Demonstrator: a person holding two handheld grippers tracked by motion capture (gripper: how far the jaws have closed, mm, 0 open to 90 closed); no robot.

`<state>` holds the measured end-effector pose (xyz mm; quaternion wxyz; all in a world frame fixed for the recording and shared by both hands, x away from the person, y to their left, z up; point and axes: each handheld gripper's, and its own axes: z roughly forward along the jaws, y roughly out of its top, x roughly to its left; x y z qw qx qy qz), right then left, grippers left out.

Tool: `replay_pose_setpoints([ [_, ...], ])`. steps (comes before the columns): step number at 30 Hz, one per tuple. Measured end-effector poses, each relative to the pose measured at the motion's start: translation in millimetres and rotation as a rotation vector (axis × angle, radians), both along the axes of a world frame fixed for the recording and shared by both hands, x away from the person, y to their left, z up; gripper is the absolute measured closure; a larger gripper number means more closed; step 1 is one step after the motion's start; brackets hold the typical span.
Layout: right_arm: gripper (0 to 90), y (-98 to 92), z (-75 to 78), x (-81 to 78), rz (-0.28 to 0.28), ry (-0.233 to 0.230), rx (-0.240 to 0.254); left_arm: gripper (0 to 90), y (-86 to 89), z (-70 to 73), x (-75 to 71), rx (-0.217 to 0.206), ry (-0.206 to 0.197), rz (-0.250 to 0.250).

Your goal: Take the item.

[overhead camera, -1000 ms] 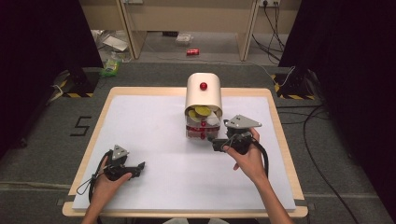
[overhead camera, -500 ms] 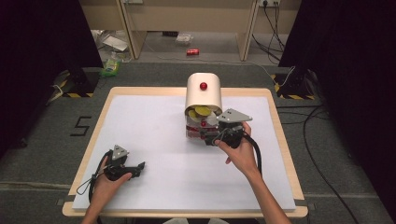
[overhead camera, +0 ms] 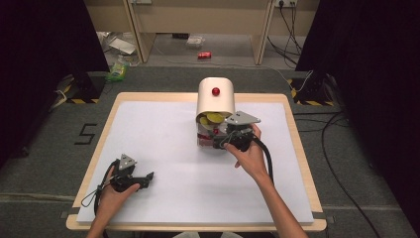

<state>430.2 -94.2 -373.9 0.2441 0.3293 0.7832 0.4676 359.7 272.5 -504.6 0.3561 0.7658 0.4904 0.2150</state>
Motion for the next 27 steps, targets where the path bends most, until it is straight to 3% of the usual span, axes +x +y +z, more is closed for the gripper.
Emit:
replay_pose_setpoints([
  [13,20.6,0.7,1.5,-2.1,0.012,0.013,-0.043,13.3,0.0,0.0,0.0,0.000,0.000,0.000],
  [27,21.4,-3.5,1.5,-21.0,0.058,0.024,-0.064,13.2,0.0,0.0,0.0,0.000,0.000,0.000],
])
